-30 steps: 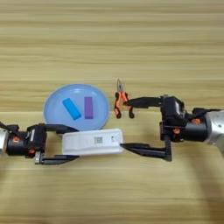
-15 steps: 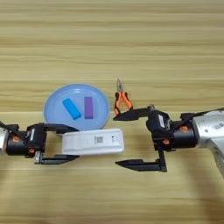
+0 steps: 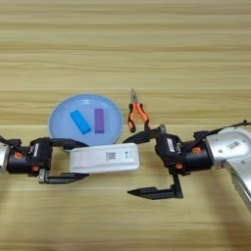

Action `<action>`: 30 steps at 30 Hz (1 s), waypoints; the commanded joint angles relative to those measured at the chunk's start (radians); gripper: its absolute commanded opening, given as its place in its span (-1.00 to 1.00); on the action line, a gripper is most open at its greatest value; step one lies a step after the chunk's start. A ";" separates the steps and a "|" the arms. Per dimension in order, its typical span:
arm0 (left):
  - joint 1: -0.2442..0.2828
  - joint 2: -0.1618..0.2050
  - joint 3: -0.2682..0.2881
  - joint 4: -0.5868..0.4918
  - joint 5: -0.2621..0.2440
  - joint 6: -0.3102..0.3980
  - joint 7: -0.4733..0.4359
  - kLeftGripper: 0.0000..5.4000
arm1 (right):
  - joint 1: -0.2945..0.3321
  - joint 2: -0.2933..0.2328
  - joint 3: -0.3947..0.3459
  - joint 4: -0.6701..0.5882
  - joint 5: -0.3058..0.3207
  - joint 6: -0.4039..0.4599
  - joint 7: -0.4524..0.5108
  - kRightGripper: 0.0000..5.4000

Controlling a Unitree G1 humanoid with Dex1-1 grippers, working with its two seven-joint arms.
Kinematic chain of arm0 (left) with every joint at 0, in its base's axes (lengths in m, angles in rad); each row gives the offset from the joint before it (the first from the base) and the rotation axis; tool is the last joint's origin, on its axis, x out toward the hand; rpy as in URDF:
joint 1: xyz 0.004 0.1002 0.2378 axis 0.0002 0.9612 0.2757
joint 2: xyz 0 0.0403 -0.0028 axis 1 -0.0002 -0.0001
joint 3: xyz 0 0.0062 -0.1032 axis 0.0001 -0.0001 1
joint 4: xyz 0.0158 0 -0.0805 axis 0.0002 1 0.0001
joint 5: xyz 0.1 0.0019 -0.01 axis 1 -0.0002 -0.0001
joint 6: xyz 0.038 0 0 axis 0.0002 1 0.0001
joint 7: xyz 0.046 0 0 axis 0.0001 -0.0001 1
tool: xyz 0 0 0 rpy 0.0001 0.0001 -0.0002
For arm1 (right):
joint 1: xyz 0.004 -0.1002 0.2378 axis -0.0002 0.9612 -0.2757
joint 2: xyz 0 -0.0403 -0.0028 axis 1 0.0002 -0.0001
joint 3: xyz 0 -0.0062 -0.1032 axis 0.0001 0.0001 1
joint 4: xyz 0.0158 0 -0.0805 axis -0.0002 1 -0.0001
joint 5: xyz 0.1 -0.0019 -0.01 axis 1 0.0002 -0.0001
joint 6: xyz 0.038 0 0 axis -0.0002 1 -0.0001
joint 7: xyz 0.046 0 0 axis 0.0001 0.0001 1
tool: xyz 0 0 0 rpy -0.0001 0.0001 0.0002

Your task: Move the objects on the table

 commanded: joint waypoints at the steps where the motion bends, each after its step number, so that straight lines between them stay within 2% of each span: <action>1: -0.016 0.011 0.002 -0.013 0.002 0.005 0.001 0.05 | -0.029 0.009 0.004 -0.012 0.004 -0.004 -0.003 1.00; 3: -0.016 0.011 0.002 -0.012 0.003 0.005 0.002 0.05 | -0.031 0.012 0.005 -0.014 0.005 -0.005 -0.005 1.00; 26: -0.016 0.007 0.002 -0.016 0.010 0.003 0.010 0.05 | -0.033 0.024 0.011 -0.017 0.001 -0.011 -0.018 0.09; 30: -0.016 0.008 0.003 -0.016 0.009 0.003 0.009 0.05 | -0.032 0.026 0.012 -0.017 0.000 -0.013 -0.021 0.08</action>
